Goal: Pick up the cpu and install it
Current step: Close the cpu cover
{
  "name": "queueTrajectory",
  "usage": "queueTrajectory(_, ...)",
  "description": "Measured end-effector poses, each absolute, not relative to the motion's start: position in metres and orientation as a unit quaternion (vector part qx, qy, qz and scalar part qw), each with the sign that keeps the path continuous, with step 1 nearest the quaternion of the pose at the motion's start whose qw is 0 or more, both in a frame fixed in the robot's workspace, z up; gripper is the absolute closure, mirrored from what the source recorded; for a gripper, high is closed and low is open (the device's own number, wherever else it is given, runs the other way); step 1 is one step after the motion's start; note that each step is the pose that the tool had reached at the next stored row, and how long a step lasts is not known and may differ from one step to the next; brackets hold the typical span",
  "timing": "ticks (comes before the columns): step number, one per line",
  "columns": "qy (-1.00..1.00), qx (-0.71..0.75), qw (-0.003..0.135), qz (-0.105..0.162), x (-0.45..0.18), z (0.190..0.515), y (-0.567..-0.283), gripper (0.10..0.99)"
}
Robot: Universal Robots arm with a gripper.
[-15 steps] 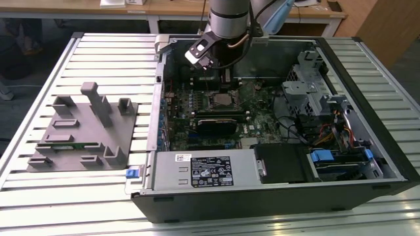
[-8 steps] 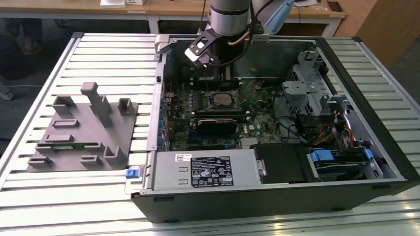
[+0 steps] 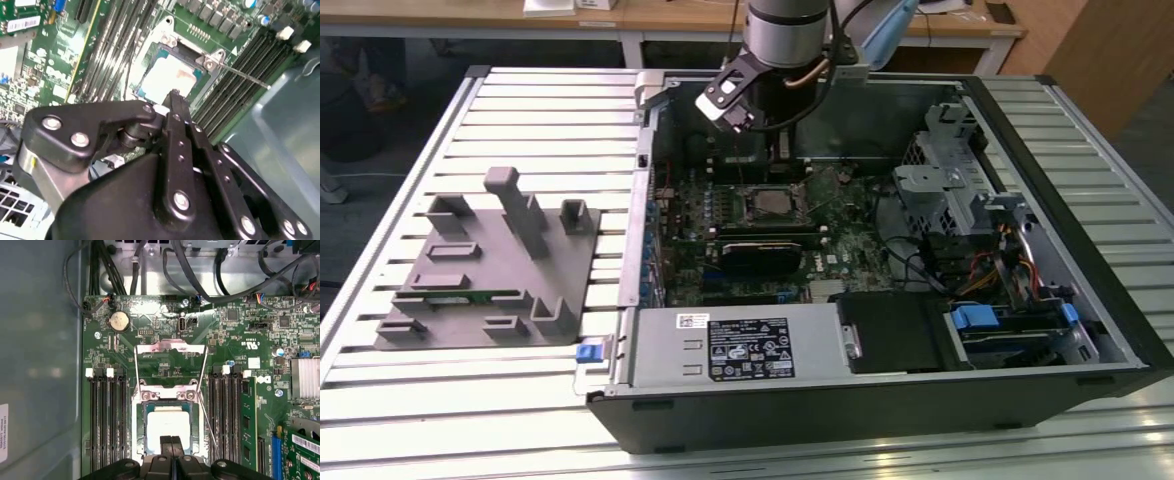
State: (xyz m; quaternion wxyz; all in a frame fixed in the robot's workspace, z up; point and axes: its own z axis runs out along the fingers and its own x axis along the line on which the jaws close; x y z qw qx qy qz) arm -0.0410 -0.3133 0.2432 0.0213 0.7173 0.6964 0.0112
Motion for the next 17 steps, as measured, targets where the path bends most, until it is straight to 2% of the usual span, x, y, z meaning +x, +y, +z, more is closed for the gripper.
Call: queueTrajectory(17,0.696,0.717,0.021,0.011,-0.0410,0.2522,-0.3133,0.980)
